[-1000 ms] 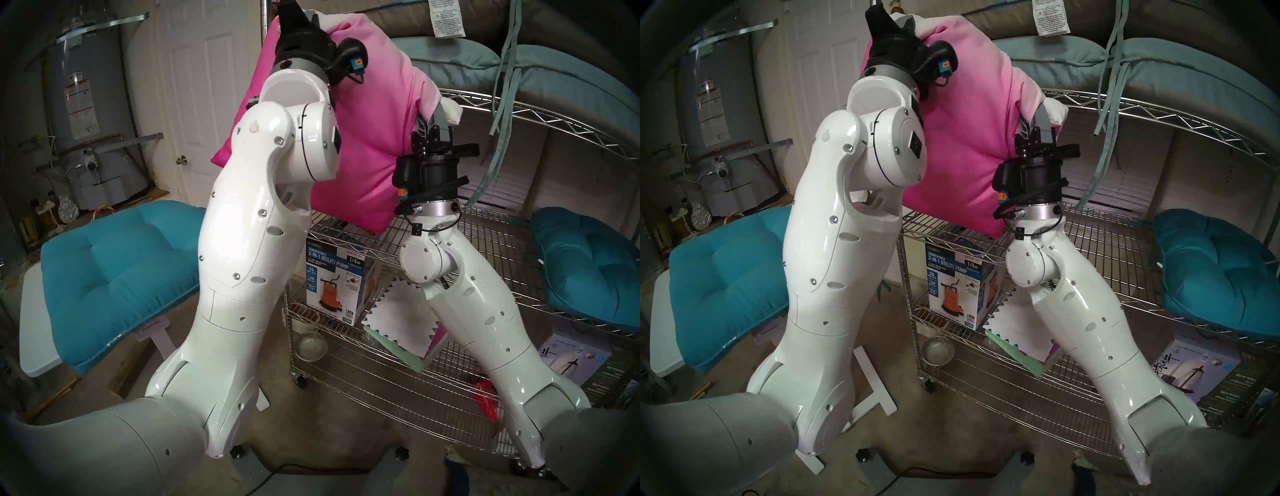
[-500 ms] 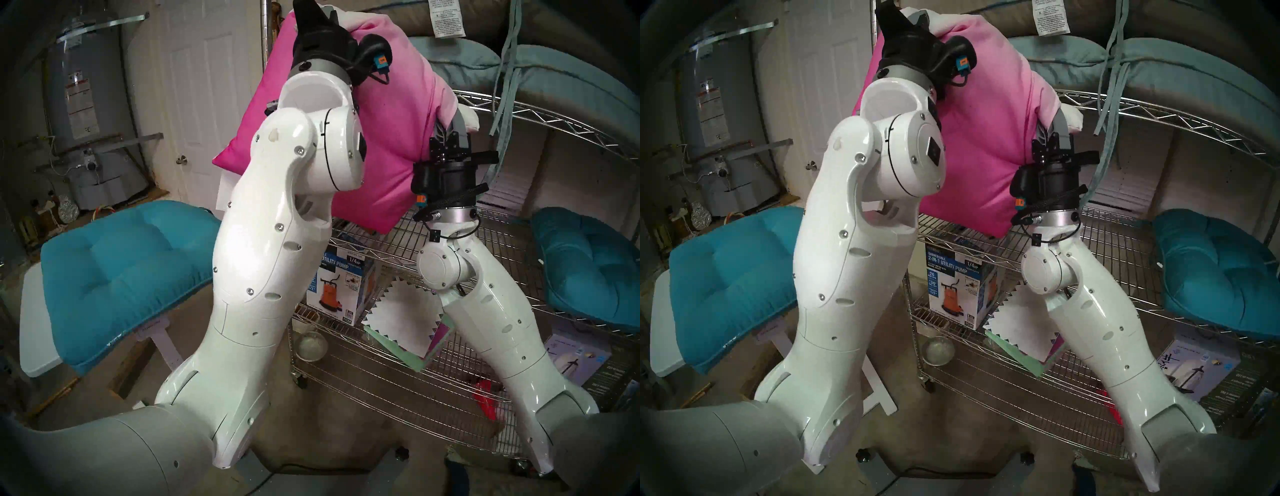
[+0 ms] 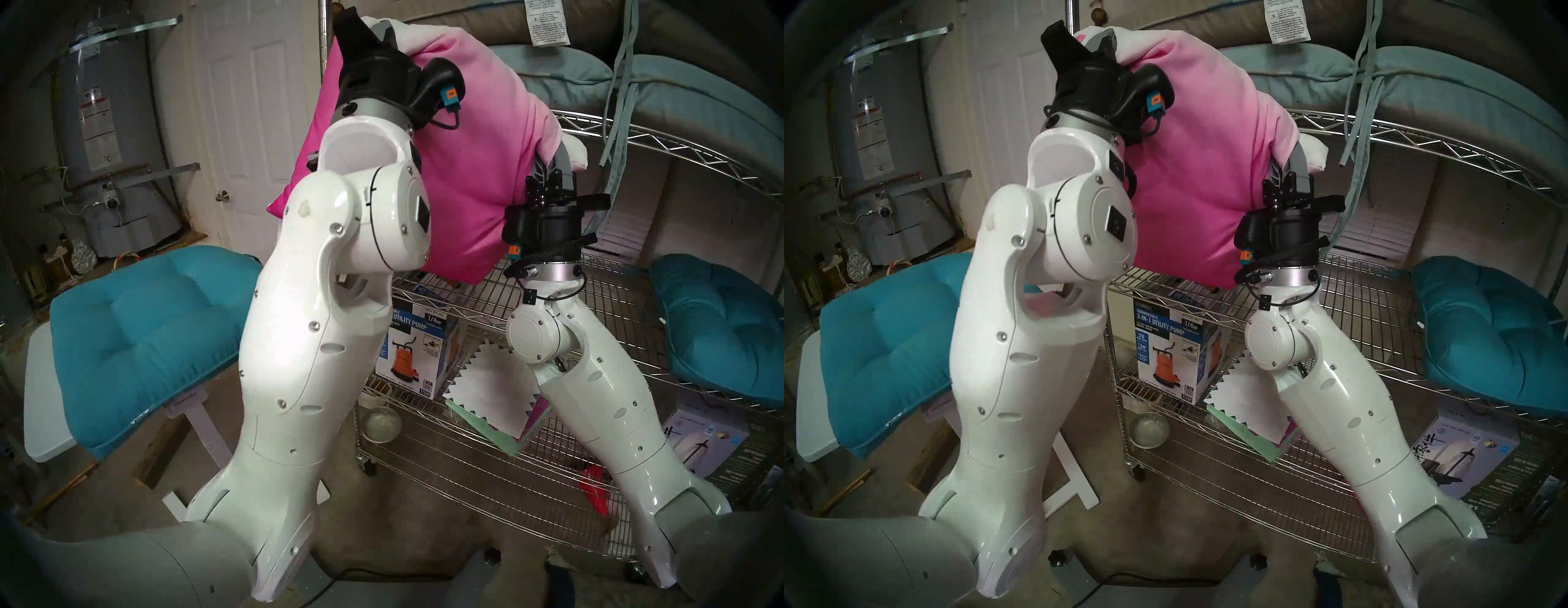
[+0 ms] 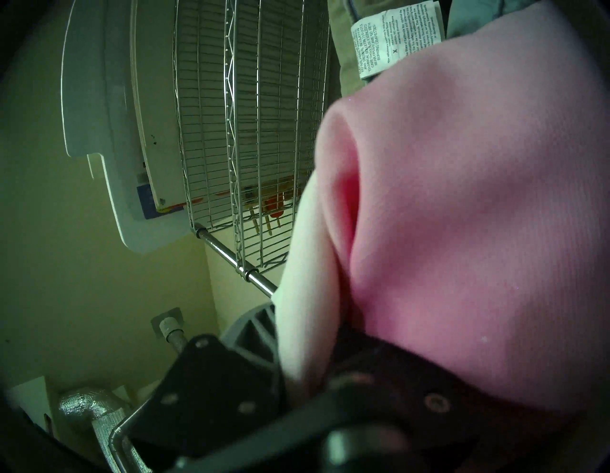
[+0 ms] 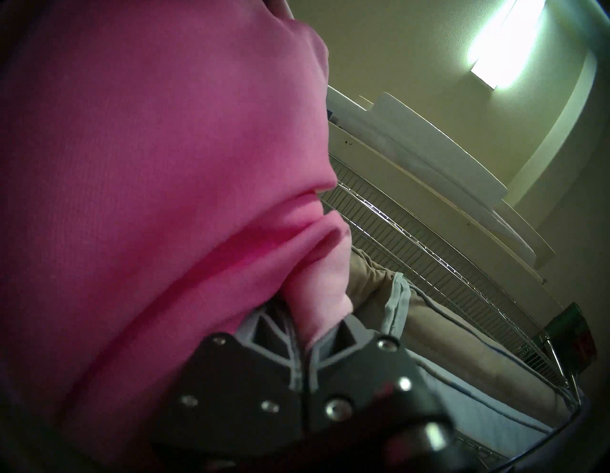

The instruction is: Put cushion on the shelf

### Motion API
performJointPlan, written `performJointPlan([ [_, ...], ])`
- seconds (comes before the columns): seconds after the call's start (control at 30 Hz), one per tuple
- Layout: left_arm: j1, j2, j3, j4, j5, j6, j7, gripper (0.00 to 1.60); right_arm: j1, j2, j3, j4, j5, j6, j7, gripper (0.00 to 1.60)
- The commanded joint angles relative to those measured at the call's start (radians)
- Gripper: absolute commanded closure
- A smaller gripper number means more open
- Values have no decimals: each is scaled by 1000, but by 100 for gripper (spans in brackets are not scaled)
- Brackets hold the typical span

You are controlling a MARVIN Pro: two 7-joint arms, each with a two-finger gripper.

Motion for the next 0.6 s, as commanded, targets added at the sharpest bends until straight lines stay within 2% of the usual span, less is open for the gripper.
performJointPlan([
  [0.0,68,49,-26,-86,-23,-20,-3,160,-60,-26,-18,-48,-7,24,-44,160],
  [0.2,111,79,-61,-116,-50,-34,0,160,-111,-28,-25,-46,-6,39,-80,160],
  [0.57,160,108,-108,-136,-99,-63,15,160,-136,-13,-4,-54,-1,49,-101,160],
])
